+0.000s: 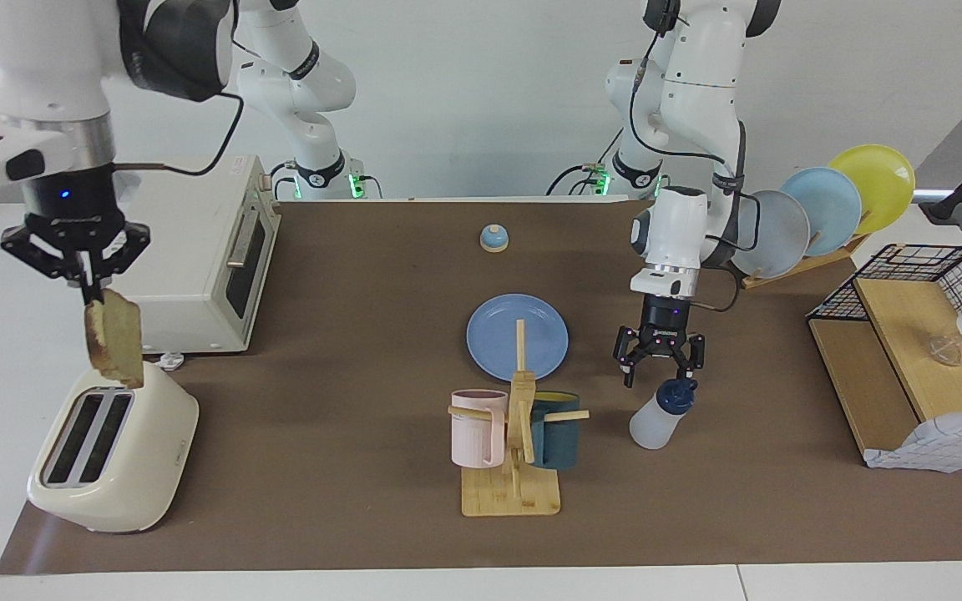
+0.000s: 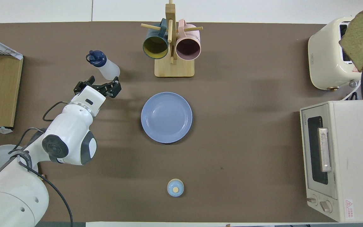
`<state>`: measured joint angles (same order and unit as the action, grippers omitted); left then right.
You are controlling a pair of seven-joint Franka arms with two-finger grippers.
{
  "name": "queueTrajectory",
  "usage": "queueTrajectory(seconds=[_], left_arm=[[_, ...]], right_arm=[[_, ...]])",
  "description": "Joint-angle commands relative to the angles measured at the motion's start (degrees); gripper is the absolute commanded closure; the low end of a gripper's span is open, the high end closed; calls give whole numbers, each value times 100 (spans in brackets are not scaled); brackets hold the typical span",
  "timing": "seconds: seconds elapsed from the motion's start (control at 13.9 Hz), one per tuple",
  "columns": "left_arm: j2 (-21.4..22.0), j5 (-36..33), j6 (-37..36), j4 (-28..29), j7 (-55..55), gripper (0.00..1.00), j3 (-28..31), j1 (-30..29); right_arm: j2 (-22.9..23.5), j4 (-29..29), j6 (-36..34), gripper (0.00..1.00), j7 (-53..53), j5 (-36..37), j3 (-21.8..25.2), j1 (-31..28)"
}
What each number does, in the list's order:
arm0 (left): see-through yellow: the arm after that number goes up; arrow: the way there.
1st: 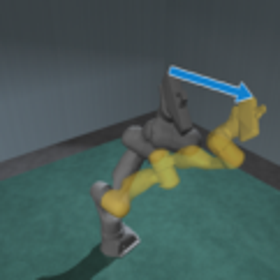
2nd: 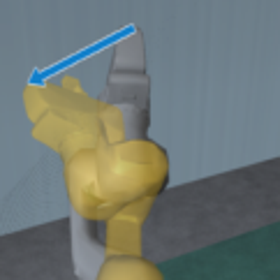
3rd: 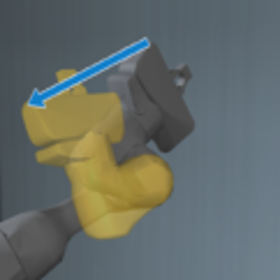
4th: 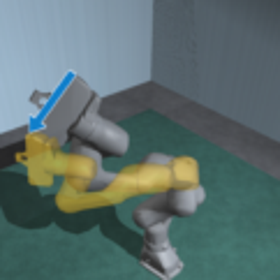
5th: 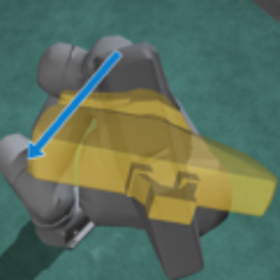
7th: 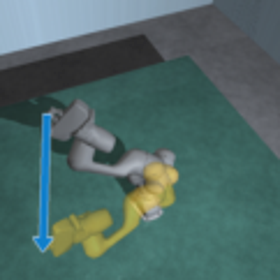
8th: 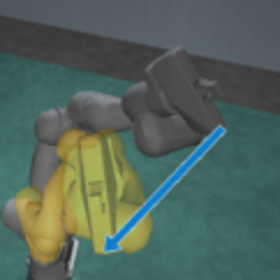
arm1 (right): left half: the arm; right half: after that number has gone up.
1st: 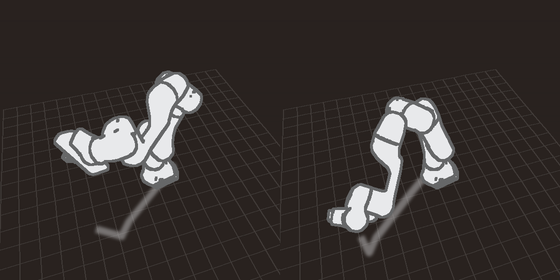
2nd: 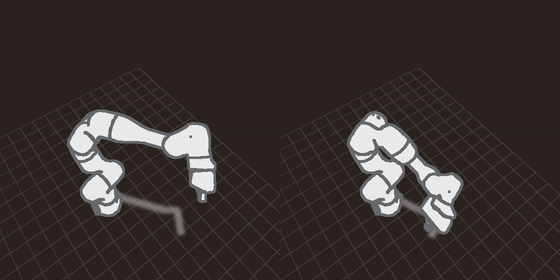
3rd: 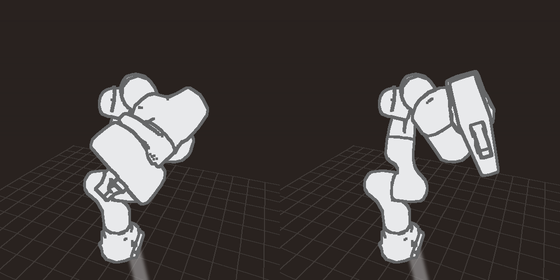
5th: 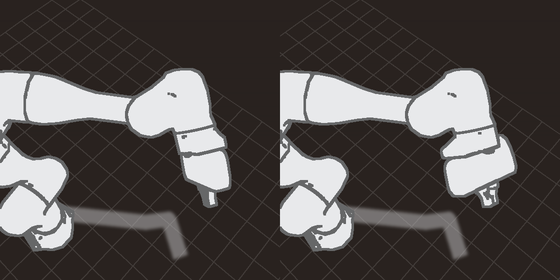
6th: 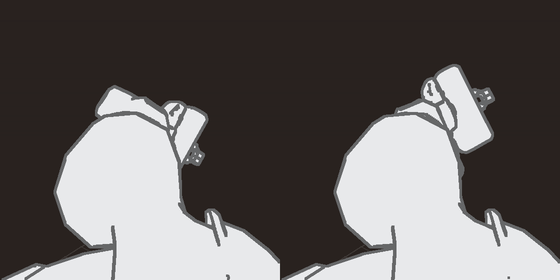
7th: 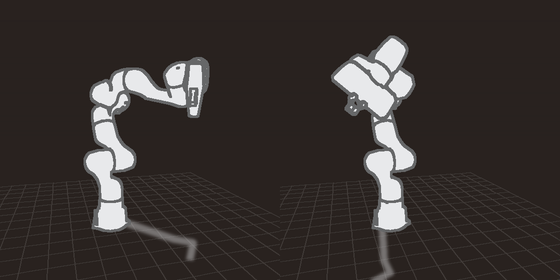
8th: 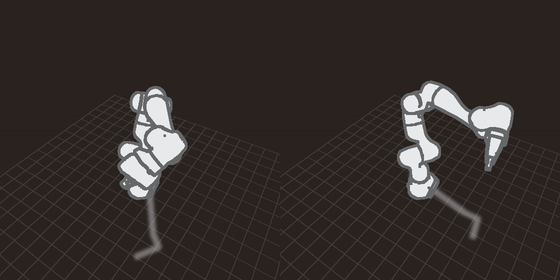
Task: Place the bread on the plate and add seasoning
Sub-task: 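Reach the left gripper toward the blue-capped seasoning bottle, then carry the bread slice from the toaster toward the plate with the right gripper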
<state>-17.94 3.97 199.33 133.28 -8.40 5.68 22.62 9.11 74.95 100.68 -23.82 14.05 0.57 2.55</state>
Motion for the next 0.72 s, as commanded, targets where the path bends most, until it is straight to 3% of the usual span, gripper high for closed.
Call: queueTrajectory(seconds=[0.0,0.22,0.43,0.65], left_arm=[[-192,148,89,-231,58,0,354,374],[-499,227,88,-512,49,0,793,822],[-702,253,115,-706,23,0,829,867],[-781,262,106,-891,23,0,821,806]], right_arm=[[-147,116,-347,100,88,2,-5,473],[-339,456,-321,100,1174,-453,-189,807],[-787,1413,152,100,2396,-1139,-207,1185],[-1139,2232,670,100,3424,-1326,-207,1738]])
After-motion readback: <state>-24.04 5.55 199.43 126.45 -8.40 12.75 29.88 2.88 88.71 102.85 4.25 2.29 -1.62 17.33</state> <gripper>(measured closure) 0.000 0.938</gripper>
